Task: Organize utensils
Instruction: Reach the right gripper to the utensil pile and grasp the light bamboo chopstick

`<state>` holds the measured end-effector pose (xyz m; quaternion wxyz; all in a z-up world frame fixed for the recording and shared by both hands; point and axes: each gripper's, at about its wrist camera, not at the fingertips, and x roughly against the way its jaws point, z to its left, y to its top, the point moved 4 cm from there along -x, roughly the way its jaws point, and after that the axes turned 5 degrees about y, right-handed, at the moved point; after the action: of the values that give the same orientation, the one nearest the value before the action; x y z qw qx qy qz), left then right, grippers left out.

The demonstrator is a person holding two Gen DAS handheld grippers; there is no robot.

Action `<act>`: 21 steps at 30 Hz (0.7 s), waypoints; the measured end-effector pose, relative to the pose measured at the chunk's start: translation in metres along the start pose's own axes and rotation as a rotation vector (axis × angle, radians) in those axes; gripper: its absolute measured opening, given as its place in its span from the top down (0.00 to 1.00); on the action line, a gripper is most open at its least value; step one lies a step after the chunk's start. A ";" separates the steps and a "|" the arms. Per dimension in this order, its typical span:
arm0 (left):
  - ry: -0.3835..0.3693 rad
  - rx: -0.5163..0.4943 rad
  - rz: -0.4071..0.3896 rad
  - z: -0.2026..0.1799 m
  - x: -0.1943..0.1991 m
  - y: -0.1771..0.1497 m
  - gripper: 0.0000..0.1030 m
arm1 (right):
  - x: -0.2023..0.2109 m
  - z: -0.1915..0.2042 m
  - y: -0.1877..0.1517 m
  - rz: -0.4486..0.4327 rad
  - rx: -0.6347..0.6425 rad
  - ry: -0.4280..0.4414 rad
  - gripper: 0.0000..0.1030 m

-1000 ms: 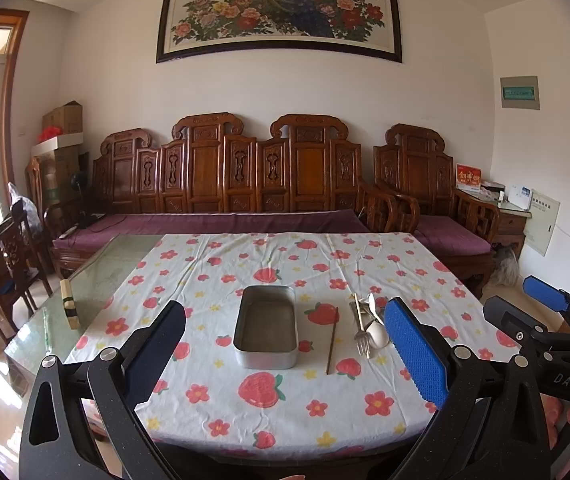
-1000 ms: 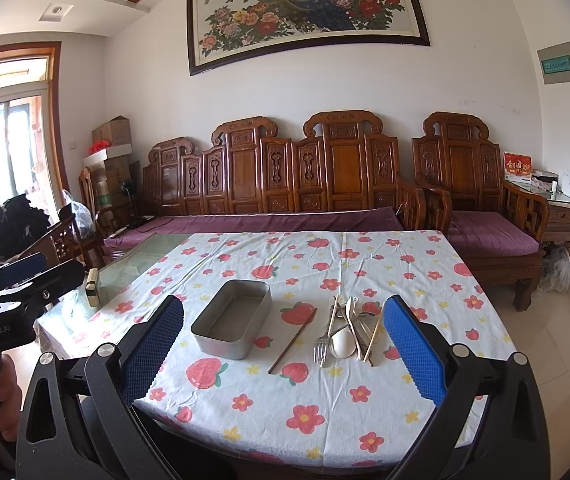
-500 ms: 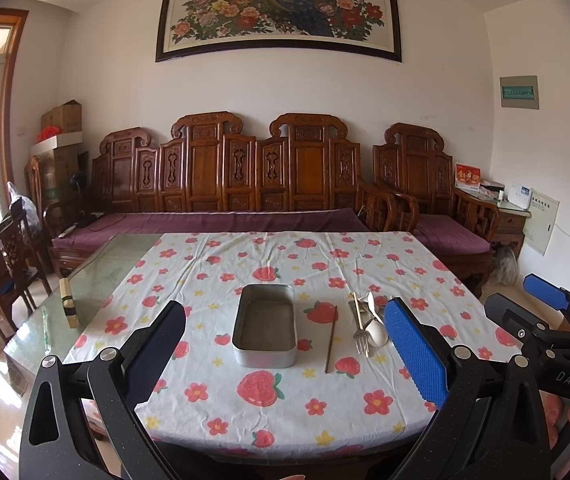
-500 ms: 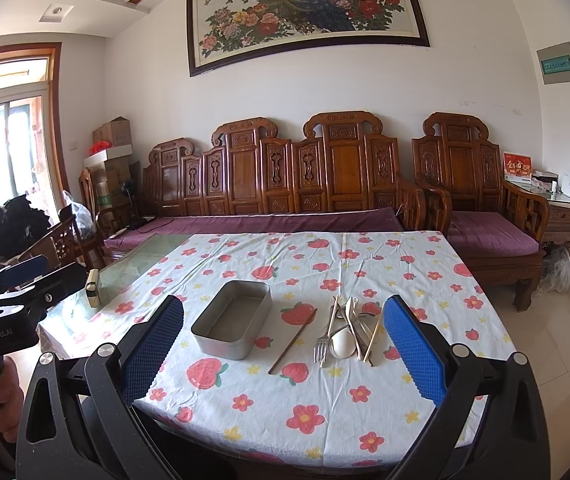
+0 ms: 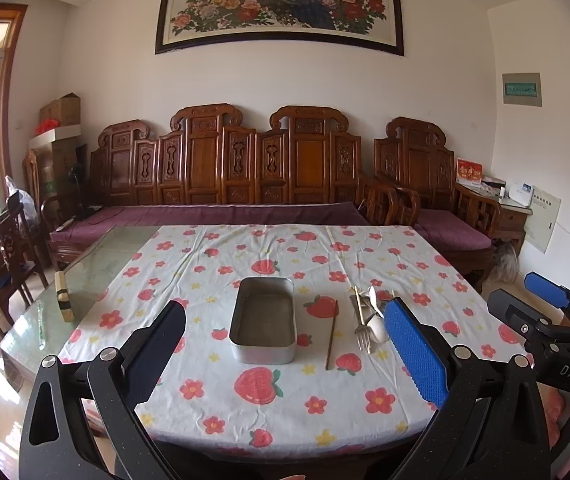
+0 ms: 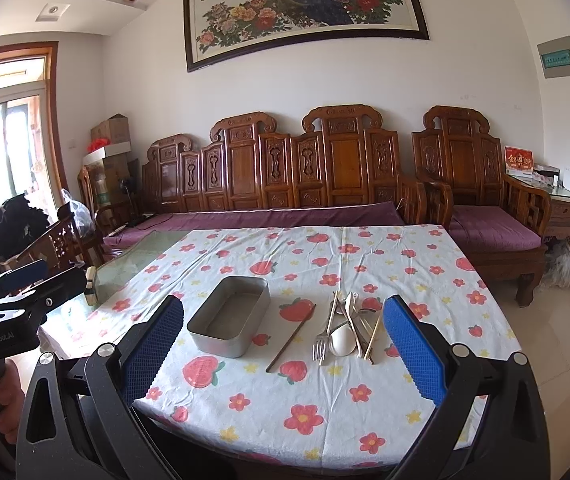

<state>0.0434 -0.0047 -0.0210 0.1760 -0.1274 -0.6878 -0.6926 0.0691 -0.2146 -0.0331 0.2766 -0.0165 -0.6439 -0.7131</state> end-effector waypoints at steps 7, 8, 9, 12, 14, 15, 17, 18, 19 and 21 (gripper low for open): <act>-0.004 -0.007 0.038 -0.004 -0.022 -0.008 0.06 | -0.018 -0.012 -0.007 0.021 -0.014 -0.002 0.02; -0.003 -0.008 0.047 -0.005 -0.027 -0.010 0.06 | -0.022 -0.015 -0.010 0.026 -0.017 -0.003 0.02; -0.003 -0.010 0.055 -0.005 -0.031 -0.012 0.06 | -0.026 -0.018 -0.012 0.033 -0.020 -0.004 0.02; -0.003 -0.015 0.078 -0.006 -0.045 -0.017 0.06 | -0.038 -0.026 -0.021 0.051 -0.025 -0.005 0.02; -0.007 -0.018 0.093 -0.007 -0.055 -0.021 0.06 | -0.047 -0.031 -0.025 0.062 -0.022 -0.003 0.02; -0.009 -0.020 0.100 -0.008 -0.061 -0.022 0.06 | -0.050 -0.033 -0.026 0.066 -0.020 0.001 0.02; -0.015 -0.027 0.113 -0.010 -0.071 -0.025 0.06 | -0.060 -0.037 -0.029 0.081 -0.008 0.006 0.02; -0.016 -0.030 0.117 -0.010 -0.075 -0.025 0.06 | -0.063 -0.038 -0.030 0.086 -0.003 0.005 0.02; -0.017 -0.034 0.122 -0.012 -0.080 -0.027 0.06 | -0.067 -0.040 -0.031 0.094 0.002 0.005 0.02; -0.021 -0.042 0.132 -0.014 -0.089 -0.028 0.06 | -0.074 -0.043 -0.032 0.103 0.010 0.006 0.03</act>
<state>0.1129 -0.0128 -0.0839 0.2116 -0.1835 -0.6651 -0.6922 0.1324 -0.2267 -0.0978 0.3149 -0.0461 -0.6450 -0.6948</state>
